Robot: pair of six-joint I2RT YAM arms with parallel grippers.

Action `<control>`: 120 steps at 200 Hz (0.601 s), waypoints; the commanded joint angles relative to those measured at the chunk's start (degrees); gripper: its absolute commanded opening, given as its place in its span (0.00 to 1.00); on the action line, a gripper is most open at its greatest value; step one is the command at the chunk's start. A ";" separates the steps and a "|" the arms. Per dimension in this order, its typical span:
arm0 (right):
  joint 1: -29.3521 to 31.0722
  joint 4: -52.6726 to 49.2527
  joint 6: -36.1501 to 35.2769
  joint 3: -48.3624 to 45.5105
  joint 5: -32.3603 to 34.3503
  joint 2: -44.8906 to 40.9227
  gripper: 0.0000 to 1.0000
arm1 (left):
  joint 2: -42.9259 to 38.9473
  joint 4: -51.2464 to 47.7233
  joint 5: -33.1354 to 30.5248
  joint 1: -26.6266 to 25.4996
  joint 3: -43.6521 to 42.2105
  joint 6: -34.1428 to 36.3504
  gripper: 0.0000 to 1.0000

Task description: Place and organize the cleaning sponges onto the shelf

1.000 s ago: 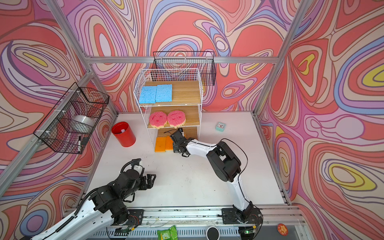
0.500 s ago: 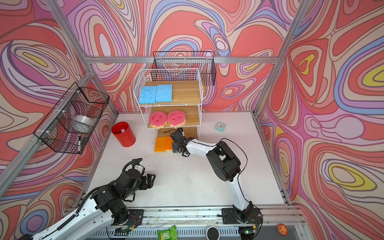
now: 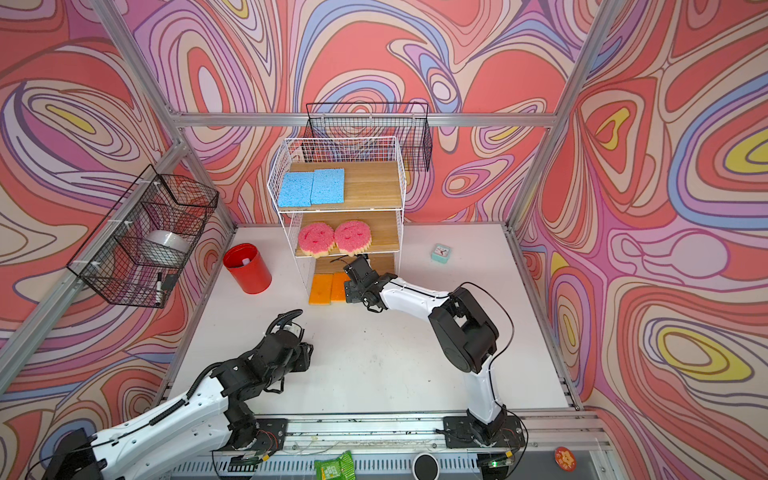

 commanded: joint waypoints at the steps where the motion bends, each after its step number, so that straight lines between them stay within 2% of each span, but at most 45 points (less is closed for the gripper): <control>1: 0.04 0.00 -0.29 -1.85 0.18 -1.77 0.89 | 3.46 8.88 1.38 2.55 -0.62 -1.13 0.16; 15: -0.31 -0.20 0.07 -2.71 1.49 -2.37 0.77 | 5.98 11.23 2.82 4.63 -0.50 -0.65 0.04; 20: -0.63 -0.47 0.60 -2.89 1.78 -2.54 0.70 | 6.79 11.80 2.82 4.96 -0.46 -0.29 0.00; 37: -1.52 0.97 0.99 -4.70 1.70 -3.59 0.40 | 8.79 14.09 2.10 5.96 -0.45 0.52 0.00; 53: -1.89 1.73 0.93 -5.98 3.00 -4.25 0.22 | 10.67 16.62 2.18 7.00 -0.54 0.86 0.00; 78: -1.89 4.07 0.28 -8.21 5.12 -4.38 0.13 | 15.24 21.62 2.47 8.14 -0.71 1.43 0.00; 120: -1.94 10.46 0.82 -13.75 7.79 -4.88 0.11 | 23.47 30.54 2.19 8.43 -0.05 1.79 0.00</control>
